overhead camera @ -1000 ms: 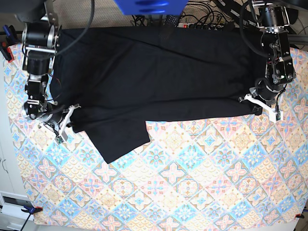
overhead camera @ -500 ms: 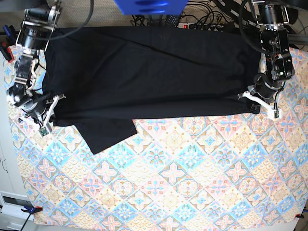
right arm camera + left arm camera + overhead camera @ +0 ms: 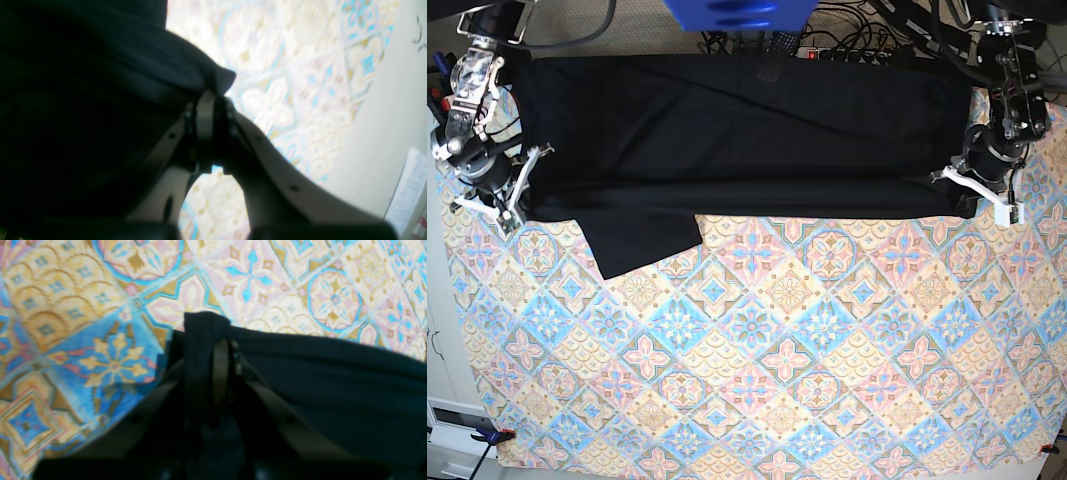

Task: Fold the T-shirt properly
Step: 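Carry the folded half toward the collar edge and lower it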

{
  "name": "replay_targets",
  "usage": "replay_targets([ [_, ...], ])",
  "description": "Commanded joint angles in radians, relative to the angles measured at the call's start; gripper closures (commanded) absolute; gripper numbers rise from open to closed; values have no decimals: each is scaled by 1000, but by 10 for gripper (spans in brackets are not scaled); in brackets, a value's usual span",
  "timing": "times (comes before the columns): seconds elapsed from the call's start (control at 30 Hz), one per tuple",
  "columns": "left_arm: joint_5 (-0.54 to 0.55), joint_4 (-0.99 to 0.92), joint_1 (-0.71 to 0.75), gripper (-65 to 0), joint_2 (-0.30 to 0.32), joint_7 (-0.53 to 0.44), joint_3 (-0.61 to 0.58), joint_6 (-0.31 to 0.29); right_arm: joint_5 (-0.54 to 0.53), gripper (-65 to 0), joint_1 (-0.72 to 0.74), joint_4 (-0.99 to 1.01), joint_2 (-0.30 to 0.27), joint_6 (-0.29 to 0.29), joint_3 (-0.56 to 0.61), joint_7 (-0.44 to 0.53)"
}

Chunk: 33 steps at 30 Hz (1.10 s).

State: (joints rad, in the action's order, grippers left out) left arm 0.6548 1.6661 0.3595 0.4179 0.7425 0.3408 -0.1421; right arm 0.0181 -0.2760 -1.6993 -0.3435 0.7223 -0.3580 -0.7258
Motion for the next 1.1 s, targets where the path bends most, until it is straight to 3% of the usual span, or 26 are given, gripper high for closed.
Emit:
replay_targets([
  [0.0, -11, 15, 6, 0, 19, -27, 13, 17, 15, -1, -9, -32, -24, -24, -14, 1],
  [0.43, -16, 7, 92, 0, 28, -18, 5, 17, 18, -1, -168, -83, -24, -24, -3, -1],
  [0.6, -20, -16, 106, 0, 26, -18, -13, 17, 19, -1, -176, -81, -22, -24, 1, -79],
  [0.73, -92, -62, 98, 0, 25, -19, -69, 17, 21, -3, -174, -81, -22, -24, 64, -97],
  [0.83, -135, -68, 98, -58, 22, -19, -92, 17, 23, -23, -176, -81, -22, -24, 78, -97],
  [1.07, -132, -67, 105, -255, 22, -18, -104, 19, 23, -176, -177, -86, -22, -24, 44, -97],
])
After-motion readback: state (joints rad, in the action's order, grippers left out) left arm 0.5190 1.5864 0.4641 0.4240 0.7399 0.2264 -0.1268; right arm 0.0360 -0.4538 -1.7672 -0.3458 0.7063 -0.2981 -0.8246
